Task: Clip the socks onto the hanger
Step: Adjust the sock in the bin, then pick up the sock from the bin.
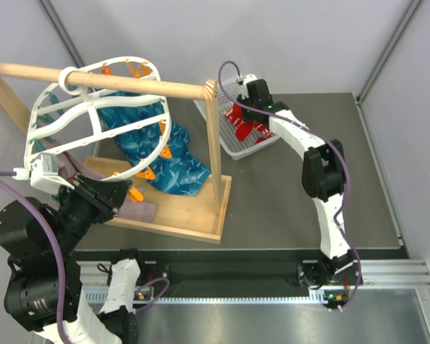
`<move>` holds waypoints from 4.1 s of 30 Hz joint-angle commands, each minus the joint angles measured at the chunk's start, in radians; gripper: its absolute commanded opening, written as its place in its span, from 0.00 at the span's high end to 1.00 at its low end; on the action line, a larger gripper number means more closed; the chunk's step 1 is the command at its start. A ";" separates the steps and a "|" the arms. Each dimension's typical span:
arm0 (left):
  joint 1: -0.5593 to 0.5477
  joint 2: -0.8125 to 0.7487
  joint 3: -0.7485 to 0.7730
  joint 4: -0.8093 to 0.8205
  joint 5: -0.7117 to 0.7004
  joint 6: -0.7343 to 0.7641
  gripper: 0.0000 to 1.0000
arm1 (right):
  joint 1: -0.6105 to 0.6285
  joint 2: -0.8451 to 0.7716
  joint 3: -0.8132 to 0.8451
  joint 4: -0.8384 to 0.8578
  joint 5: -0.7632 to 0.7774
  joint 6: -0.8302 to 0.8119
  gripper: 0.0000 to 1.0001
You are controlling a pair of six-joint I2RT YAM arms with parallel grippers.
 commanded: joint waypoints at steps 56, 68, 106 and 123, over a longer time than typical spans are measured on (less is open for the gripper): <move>-0.001 -0.007 -0.006 -0.010 -0.003 0.007 1.00 | 0.018 -0.190 -0.263 0.262 -0.219 0.041 0.46; -0.001 -0.011 0.001 -0.019 -0.002 0.008 1.00 | 0.046 0.004 -0.066 0.164 -0.112 0.016 0.44; 0.000 -0.019 -0.019 -0.006 -0.002 0.005 1.00 | 0.032 -0.456 -0.286 0.195 0.057 0.050 1.00; 0.000 -0.013 -0.027 0.008 0.013 -0.022 1.00 | 0.425 -1.351 -1.077 0.145 -0.088 0.396 1.00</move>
